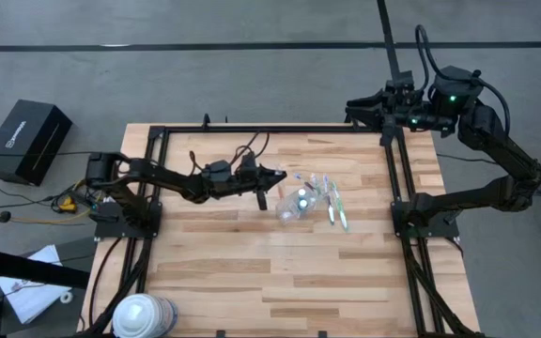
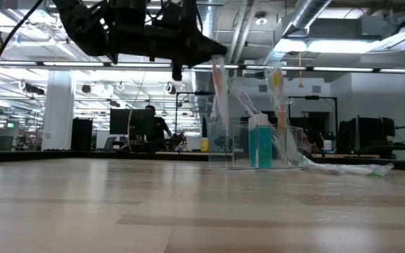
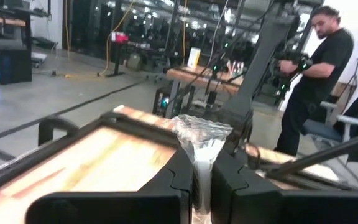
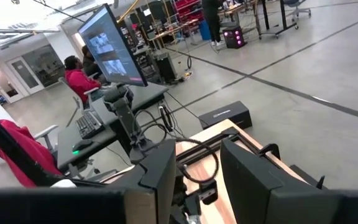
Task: Pick & Place toothbrushing station
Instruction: Put the orange toothbrush into the transparent organizer
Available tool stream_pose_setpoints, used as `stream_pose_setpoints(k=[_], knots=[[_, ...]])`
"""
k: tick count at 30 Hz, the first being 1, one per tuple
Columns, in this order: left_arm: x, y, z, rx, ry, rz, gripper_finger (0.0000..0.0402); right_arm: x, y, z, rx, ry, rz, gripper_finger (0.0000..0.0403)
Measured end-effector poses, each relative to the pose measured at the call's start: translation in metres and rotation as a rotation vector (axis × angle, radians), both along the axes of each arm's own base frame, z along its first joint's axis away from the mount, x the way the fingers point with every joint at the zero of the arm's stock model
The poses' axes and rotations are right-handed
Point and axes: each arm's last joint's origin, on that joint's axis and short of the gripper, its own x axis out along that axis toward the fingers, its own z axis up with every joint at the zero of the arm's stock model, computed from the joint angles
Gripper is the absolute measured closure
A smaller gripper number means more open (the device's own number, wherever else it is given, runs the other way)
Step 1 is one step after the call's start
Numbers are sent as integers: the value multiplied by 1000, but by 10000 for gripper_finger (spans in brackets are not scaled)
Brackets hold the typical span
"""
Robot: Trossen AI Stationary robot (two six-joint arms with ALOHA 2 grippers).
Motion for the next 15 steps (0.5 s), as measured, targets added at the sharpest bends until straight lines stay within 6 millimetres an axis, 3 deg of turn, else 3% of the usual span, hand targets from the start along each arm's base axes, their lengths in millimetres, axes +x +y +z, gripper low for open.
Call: stream_pose_setpoints(k=[15], knots=[[12,-2,-38,-35,101,-58,393,0,1,-5,22,51,21,284]])
